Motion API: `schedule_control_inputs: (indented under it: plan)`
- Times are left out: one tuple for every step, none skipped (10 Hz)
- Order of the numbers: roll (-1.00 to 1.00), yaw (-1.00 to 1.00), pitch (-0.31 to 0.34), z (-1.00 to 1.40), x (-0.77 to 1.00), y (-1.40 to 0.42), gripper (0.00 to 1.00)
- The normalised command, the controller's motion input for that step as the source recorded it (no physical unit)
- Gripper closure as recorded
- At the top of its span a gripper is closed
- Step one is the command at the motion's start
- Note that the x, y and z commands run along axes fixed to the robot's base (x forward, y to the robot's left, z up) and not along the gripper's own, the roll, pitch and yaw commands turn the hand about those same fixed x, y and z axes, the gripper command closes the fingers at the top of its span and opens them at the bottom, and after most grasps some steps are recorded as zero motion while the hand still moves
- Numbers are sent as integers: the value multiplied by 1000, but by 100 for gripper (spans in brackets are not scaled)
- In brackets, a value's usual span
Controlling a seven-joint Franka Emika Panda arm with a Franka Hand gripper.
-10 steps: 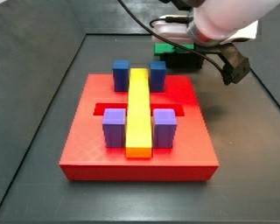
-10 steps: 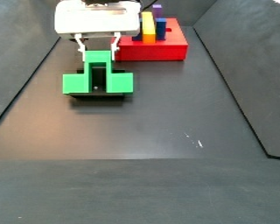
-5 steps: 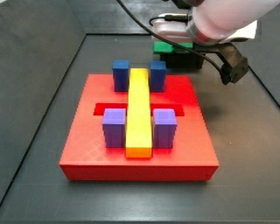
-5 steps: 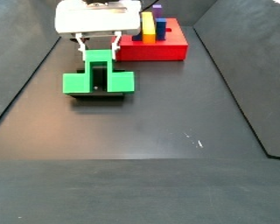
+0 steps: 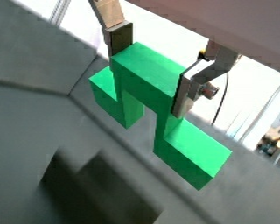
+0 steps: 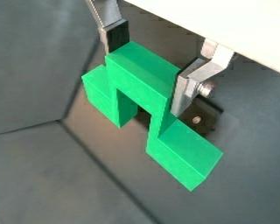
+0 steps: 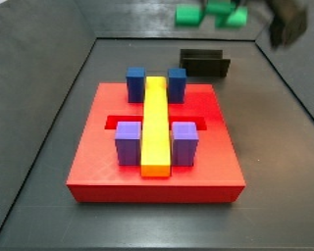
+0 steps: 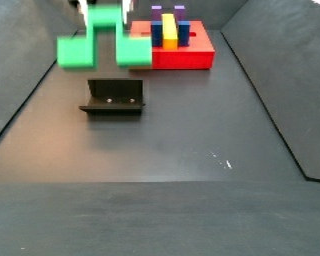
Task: Pick up the green object. Move up. Place the green object on the fixture. Regrasp the green object. Move to above the board. Insert the green object.
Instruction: Move to above the board.
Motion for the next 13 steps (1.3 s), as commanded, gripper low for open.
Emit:
schedule_control_inputs:
  plan:
    - [12,4,-14,1400,-6,27,100]
    - [5,-6,-6,1400,-8,27,100]
    - [-4,-9,11,1400,-3,23,100]
    - [-13,-14,26,640,7,1,100]
    - [-1000,-15,37,291,-1024,-1400,100]
    - [-1000,-7,22,309,-1042,-1400,100]
    - [-1000,-4,8,314,-1105,-1400,100]
    - [-1000,6,-2,273,-1169,-1400,100]
    - [-1000,6,-7,288,-1180,-1400,100]
    - [-1000,14,-19,153,-705,-772,100]
    - [-1000,4,-14,54,-333,-329,100]
    - [-1000,5,-11,45,-209,-173,100]
    - [-1000,-3,-27,29,-153,-91,100]
